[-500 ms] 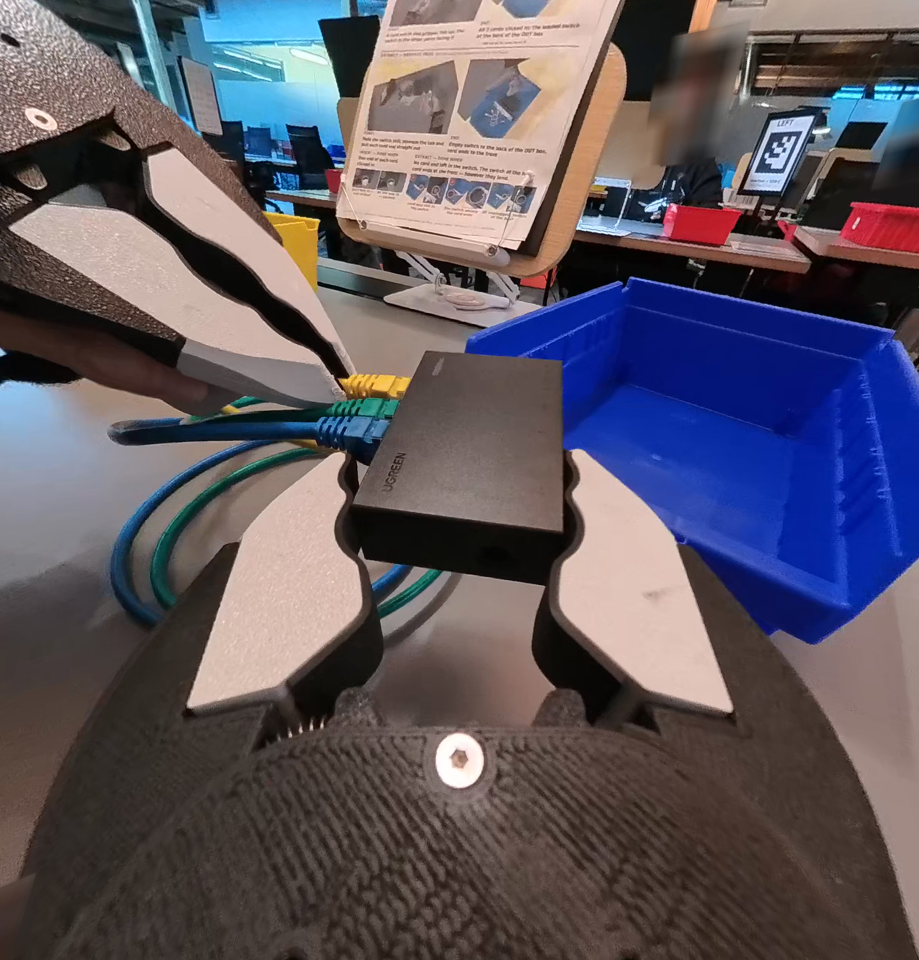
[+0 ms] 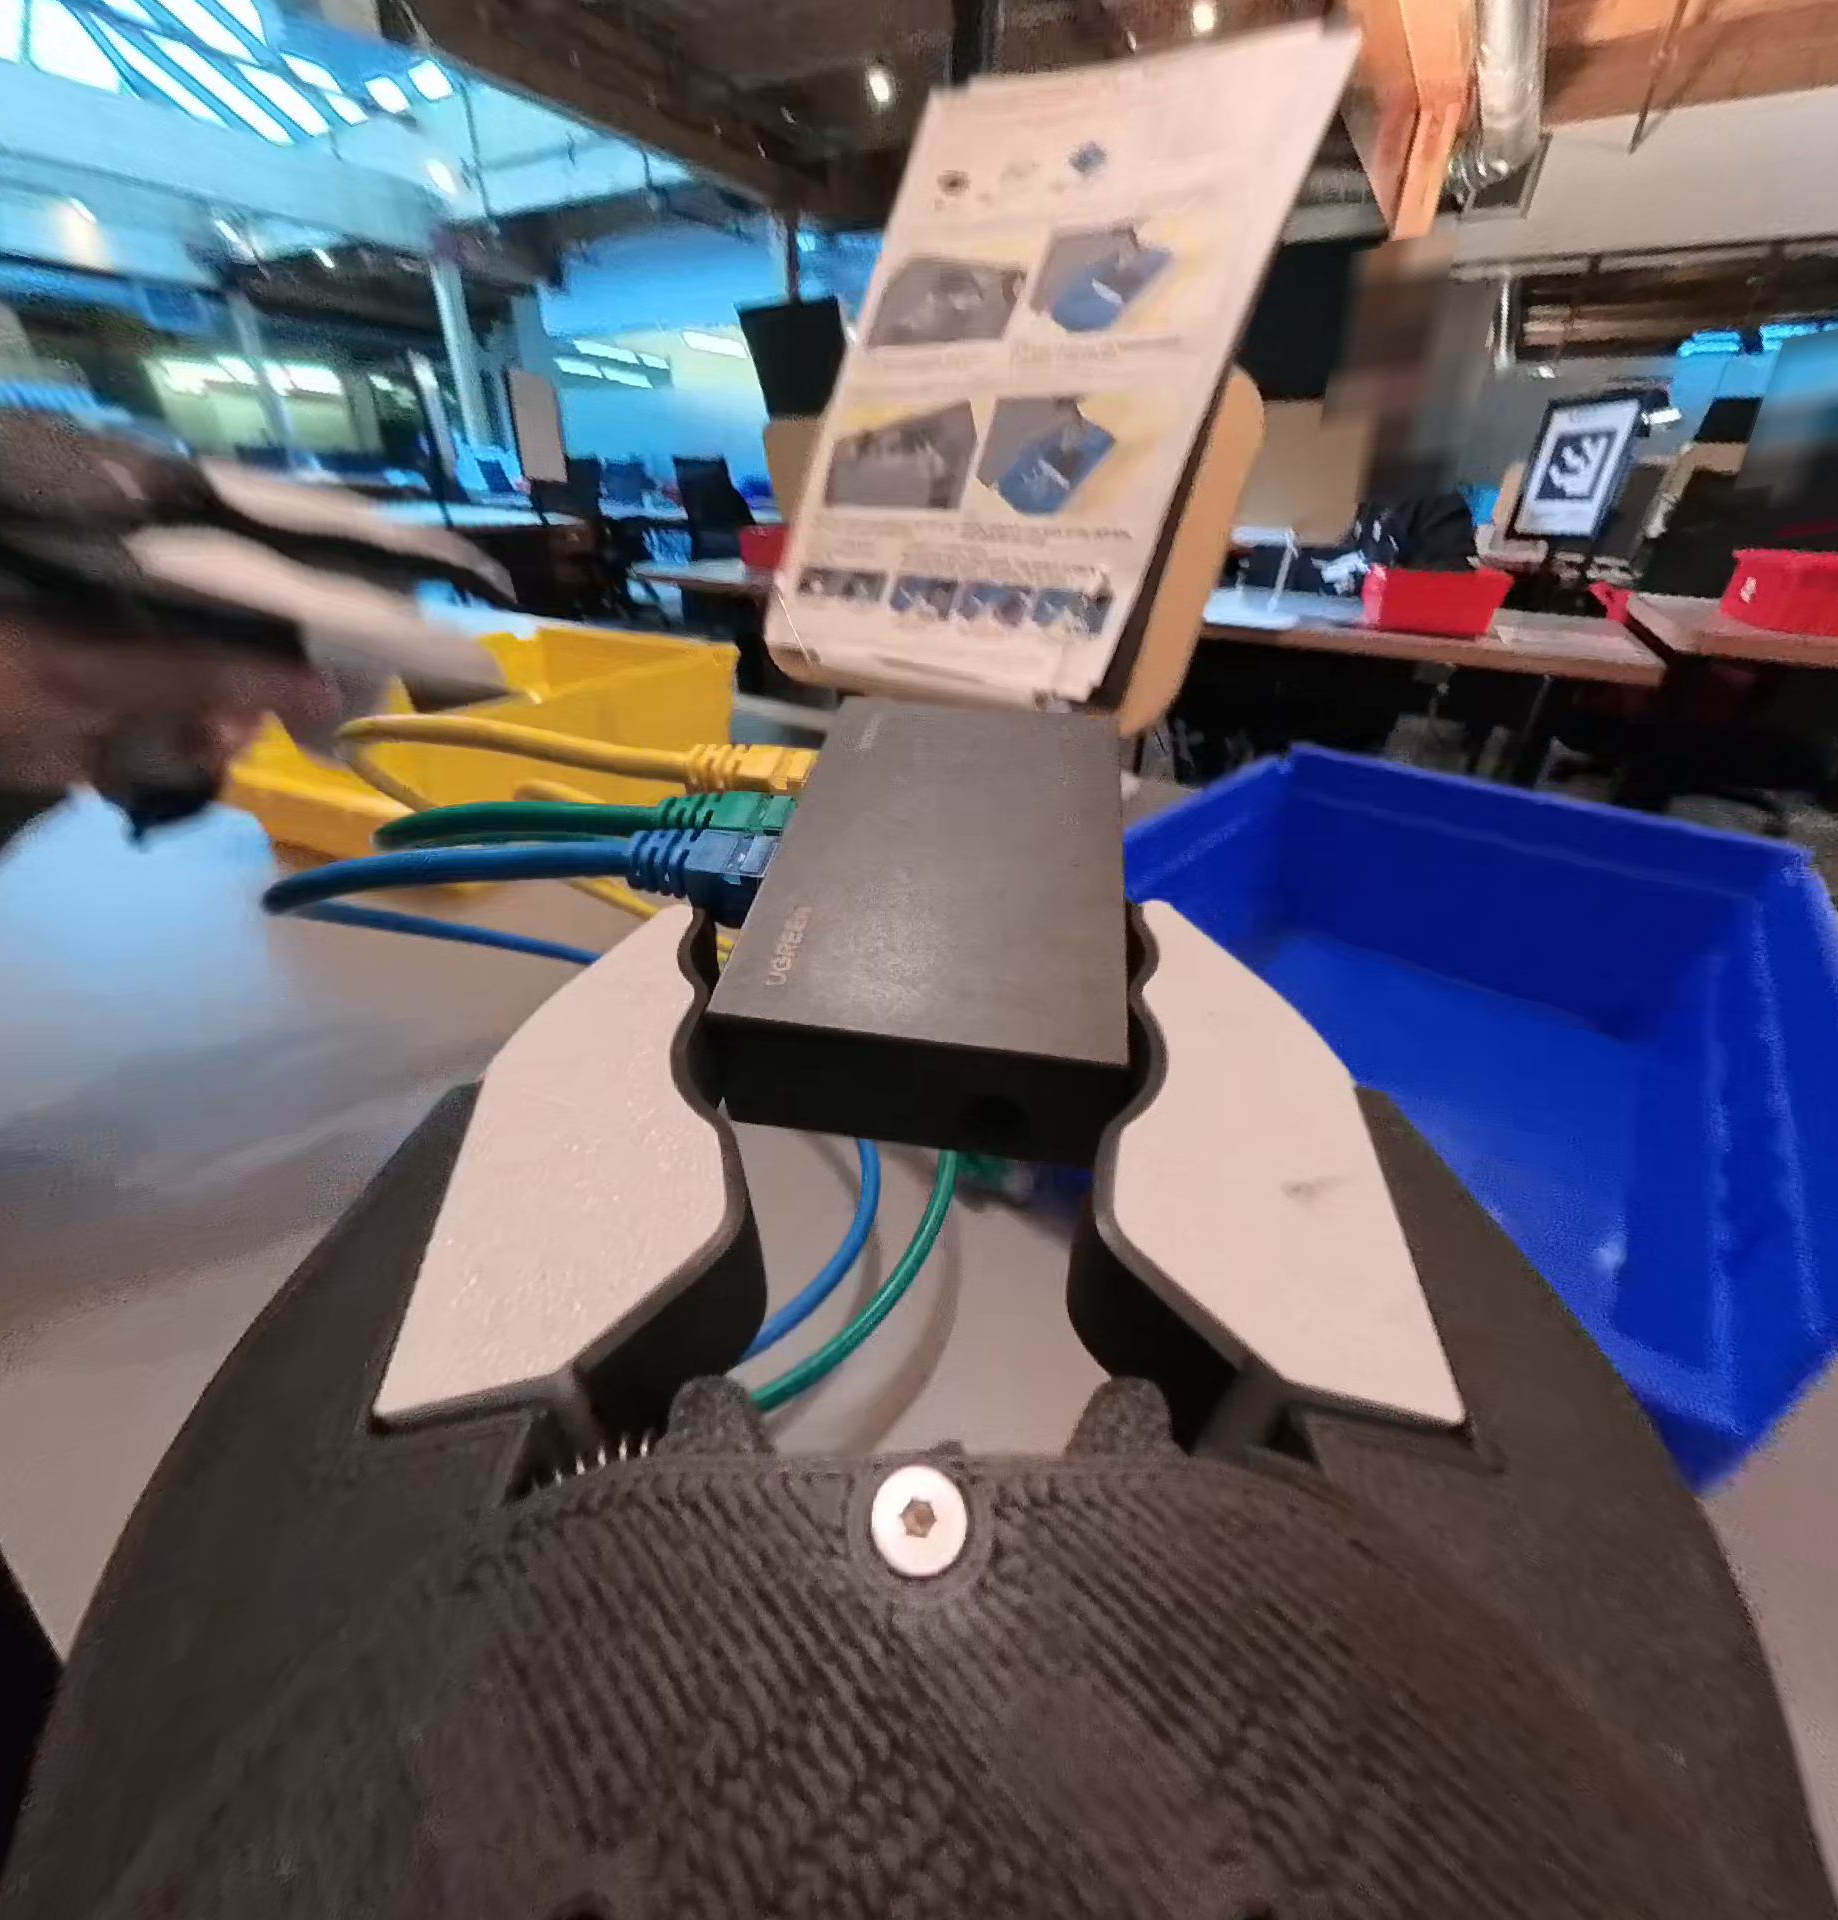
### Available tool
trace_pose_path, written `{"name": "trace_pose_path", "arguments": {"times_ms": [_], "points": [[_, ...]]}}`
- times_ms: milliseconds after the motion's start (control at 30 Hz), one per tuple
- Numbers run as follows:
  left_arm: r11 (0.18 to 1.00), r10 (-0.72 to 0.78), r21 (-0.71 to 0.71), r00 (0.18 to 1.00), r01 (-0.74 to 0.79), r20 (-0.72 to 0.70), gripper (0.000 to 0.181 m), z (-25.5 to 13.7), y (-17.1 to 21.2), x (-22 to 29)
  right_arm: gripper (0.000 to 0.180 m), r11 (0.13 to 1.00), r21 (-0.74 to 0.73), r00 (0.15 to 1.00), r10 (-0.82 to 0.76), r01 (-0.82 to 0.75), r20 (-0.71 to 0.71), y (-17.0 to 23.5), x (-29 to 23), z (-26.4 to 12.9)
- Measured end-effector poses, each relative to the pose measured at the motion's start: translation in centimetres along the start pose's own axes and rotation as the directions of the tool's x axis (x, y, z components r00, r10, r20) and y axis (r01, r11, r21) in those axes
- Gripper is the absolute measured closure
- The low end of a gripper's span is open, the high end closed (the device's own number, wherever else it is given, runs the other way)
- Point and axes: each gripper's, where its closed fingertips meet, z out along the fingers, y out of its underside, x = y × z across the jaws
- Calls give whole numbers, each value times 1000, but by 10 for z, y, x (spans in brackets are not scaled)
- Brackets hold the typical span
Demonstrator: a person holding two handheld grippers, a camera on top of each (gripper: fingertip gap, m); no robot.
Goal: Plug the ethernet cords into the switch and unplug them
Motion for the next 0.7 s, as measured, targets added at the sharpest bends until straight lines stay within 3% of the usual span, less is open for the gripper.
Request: {"name": "trace_pose_path", "arguments": {"times_ms": [100,200,333,533,633,700], "points": [[978,-111,-187,990,94,-83,116,6,70,-3,105,996,82,999,29,-33,46,-39,-15,15],[962,-160,-241,980,128,-115,116,11,103,0,105,988,140,996,59,-68,72,-86,-14,35],[968,-193,-190,970,164,-146,118,15,104,7,105,986,163,999,28,-34,39,-151,9,57],[970,-196,-182,961,161,-196,118,16,109,13,105,975,135,963,-143,177,-226,-251,81,68],[964,-226,-192,950,186,-215,119,16,114,14,105,963,56,913,-231,264,-335,-273,116,74],[959,-247,-194,942,204,-229,119,16,114,15,105,964,-24,901,-255,264,-350,-262,138,84]]}}
